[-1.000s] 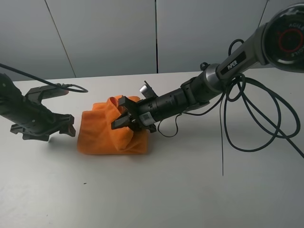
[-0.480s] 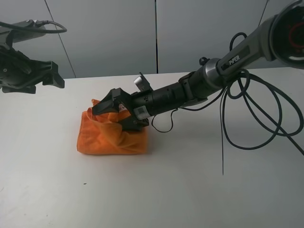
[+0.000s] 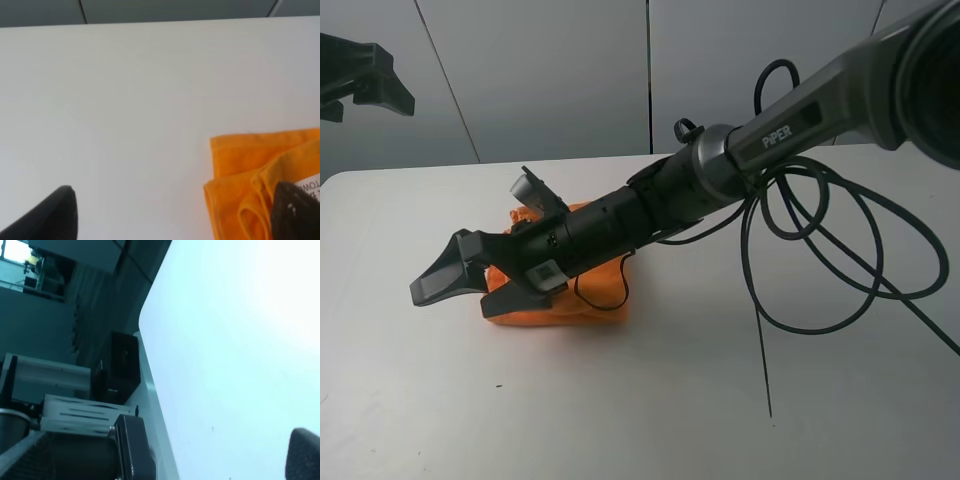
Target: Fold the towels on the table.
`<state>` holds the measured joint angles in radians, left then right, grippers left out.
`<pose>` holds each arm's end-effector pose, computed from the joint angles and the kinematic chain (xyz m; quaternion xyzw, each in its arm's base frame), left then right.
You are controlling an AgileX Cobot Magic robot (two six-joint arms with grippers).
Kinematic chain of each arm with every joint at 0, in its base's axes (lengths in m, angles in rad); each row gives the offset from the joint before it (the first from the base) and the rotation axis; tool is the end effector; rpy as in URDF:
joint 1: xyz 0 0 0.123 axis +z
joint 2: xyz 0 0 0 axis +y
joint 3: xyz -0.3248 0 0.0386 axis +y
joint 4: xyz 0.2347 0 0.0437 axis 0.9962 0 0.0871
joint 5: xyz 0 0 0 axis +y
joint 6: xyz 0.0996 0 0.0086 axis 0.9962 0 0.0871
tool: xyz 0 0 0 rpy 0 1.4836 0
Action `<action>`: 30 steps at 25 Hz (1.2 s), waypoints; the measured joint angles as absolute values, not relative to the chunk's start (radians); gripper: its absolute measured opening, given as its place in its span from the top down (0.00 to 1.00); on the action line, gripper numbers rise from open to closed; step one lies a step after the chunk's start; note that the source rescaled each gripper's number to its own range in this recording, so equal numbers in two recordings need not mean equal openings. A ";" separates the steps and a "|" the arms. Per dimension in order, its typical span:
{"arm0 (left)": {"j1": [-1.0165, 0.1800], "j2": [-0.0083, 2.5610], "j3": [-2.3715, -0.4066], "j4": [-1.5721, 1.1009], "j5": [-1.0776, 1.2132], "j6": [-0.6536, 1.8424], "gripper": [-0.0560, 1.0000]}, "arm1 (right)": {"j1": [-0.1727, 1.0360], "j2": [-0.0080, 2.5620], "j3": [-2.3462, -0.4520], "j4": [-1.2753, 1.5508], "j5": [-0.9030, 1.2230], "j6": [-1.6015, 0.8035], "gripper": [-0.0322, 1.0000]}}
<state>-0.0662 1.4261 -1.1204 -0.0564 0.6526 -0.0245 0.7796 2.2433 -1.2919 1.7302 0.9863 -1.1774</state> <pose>0.2918 -0.0228 0.3446 0.0044 0.9392 -0.0393 0.3412 0.2623 0.3751 0.1540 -0.2513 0.7770 0.5767 0.0240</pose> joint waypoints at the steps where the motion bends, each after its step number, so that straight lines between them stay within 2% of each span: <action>1: -0.066 1.425 -1.120 -0.045 0.666 -0.025 0.00 | 0.780 2.230 -1.292 1.730 0.984 -1.189 0.00; 8: -0.066 1.367 -1.124 -0.020 0.694 -0.026 0.00 | 0.769 2.081 -1.292 1.637 0.922 -1.216 0.00; 13: -0.068 1.300 -1.129 -0.012 0.704 -0.026 0.00 | 0.681 2.041 -1.292 1.500 0.843 -1.211 0.00; 17: -0.068 1.268 -1.129 0.000 0.761 -0.026 0.00 | 0.524 2.040 -1.292 1.364 0.820 -1.098 0.00; 22: -0.068 1.203 -1.117 0.032 0.807 0.000 0.00 | 0.268 2.000 -1.285 1.181 0.850 -0.916 0.00; 30: -0.068 1.003 -0.935 0.038 0.848 -0.008 0.00 | 0.025 1.665 -1.077 0.956 0.805 -0.746 0.00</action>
